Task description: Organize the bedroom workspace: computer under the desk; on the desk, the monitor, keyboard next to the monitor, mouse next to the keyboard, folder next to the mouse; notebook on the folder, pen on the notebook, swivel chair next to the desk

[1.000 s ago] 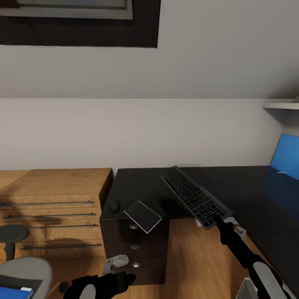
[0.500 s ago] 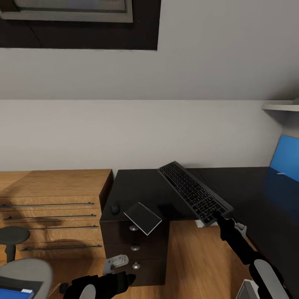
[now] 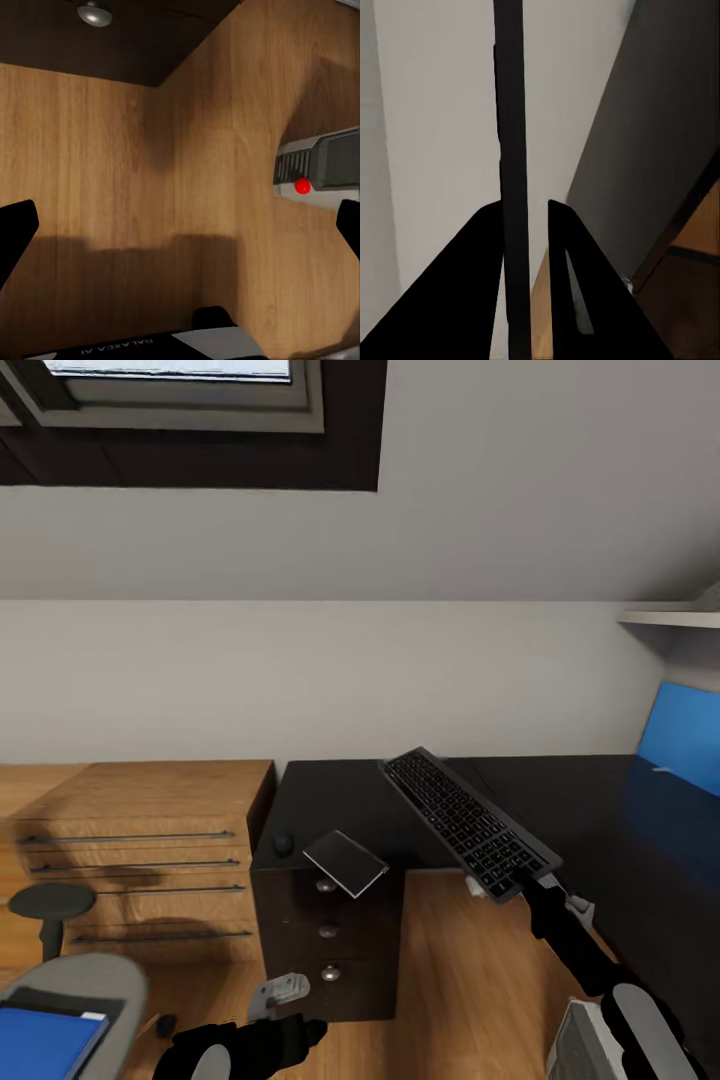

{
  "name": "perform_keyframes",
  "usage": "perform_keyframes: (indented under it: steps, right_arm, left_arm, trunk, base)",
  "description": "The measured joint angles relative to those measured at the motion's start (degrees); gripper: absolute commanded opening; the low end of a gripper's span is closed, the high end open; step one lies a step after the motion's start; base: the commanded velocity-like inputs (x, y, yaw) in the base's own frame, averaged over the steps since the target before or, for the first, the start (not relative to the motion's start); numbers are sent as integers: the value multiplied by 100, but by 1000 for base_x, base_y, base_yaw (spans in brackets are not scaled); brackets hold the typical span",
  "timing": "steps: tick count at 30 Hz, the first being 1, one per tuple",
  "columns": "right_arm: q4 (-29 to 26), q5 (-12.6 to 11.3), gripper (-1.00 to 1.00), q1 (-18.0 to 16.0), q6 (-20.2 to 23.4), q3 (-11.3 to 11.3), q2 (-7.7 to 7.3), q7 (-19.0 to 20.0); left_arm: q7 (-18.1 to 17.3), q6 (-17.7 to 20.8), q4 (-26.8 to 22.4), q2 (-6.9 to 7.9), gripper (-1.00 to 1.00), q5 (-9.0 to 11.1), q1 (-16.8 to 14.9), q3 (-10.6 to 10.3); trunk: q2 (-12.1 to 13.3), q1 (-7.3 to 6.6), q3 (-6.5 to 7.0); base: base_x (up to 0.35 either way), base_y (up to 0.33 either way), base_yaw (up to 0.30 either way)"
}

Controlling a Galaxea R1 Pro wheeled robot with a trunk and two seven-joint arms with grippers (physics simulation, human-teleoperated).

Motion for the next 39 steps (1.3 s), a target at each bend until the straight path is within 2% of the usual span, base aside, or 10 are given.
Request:
perform_keyframes:
  steps: [6,18,39]
  right_arm:
    - [-1,13,-100,1,-2,-1,-8,-1]
    - [-1,24,-100,1,-3,-1,-9,6]
    - [0,25,-100,0,-2,0,-4,6]
  left_arm:
    - [1,-1,0,0,100,0,0,2]
    - [4,-2,1,0,100,-6,0,-1]
    - [-3,-1,1,0,100,-10,0,-1]
  trunk:
    - [0,0,0]
    - [0,0,0]
    - [0,-1,0]
  base:
    - [-335,0,-82]
    - [-333,-62,-231]
    - [-251,-239,-14]
